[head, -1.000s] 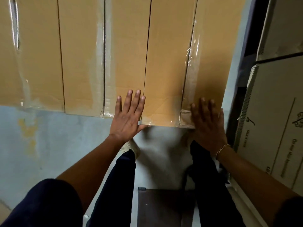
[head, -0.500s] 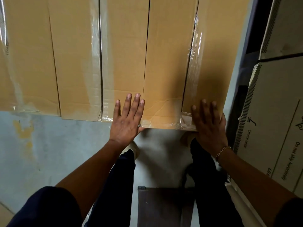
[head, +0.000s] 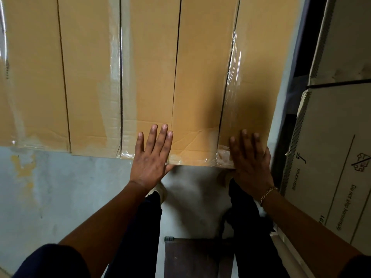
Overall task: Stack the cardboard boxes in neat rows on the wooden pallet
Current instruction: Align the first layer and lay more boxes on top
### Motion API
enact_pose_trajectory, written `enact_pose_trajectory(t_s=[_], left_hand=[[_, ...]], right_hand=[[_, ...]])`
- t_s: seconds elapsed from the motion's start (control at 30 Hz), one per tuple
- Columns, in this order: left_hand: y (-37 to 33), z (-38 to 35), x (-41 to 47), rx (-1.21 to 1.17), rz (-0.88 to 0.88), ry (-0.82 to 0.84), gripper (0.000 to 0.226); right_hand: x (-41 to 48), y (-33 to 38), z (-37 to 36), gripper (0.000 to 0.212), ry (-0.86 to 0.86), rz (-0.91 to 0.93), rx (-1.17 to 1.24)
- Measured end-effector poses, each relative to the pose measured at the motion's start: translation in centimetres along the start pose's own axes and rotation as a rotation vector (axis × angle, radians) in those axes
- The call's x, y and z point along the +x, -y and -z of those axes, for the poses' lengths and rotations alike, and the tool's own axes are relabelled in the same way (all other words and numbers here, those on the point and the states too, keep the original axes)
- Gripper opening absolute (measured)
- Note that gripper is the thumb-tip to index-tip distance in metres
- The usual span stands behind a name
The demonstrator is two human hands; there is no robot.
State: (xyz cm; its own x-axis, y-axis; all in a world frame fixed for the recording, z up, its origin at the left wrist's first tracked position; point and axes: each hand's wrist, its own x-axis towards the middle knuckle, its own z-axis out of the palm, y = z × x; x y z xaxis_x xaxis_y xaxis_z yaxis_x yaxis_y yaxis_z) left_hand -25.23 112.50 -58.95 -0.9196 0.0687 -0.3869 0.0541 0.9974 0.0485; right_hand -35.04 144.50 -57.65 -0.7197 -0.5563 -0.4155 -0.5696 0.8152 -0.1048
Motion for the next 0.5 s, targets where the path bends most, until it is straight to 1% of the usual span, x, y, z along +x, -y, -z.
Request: enact_pose_trajectory(t_s=[0.07, 0.1, 0.17, 0.2, 0.27, 0.33, 0.4, 0.5], left_hand=[[0.1, 1.2, -0.2, -0.031, -0.007, 0.045, 0.114], [0.2, 2.1, -0.2, -0.063, -0.004, 0.062, 0.11], [0.9, 4.5, 0.6, -0.122, 0.02, 0.077, 0.106], [1.4, 5.9, 1.5, -0.143, 0.039, 0.064, 0.104], [2.4, 8.9, 4.2, -0.182, 0.083, 0.015, 0.099], [3.7, 11.9, 8.4, -0.228, 0.111, -0.022, 0.096], [4.8, 14.4, 13.6, -0.248, 0.128, -0.062, 0.095], [6.6, 17.3, 22.4, -0.229, 0.171, -0.171, 0.091]], right_hand=[[0.0, 0.2, 1.9, 0.114, 0.085, -0.004, 0.002], [0.1, 0.2, 3.1, 0.112, 0.114, -0.03, 0.019], [1.2, 0.1, 6.4, 0.101, 0.11, -0.138, 0.123], [2.4, -0.3, 8.1, 0.096, 0.087, -0.199, 0.21], [5.6, -1.7, 11.5, 0.093, 0.022, -0.3, 0.429], [10.0, -4.0, 14.0, 0.086, -0.094, -0.373, 0.654], [15.0, -7.0, 16.0, 0.076, -0.193, -0.469, 0.812], [23.4, -11.6, 18.7, 0.074, -0.304, -0.571, 1.006]])
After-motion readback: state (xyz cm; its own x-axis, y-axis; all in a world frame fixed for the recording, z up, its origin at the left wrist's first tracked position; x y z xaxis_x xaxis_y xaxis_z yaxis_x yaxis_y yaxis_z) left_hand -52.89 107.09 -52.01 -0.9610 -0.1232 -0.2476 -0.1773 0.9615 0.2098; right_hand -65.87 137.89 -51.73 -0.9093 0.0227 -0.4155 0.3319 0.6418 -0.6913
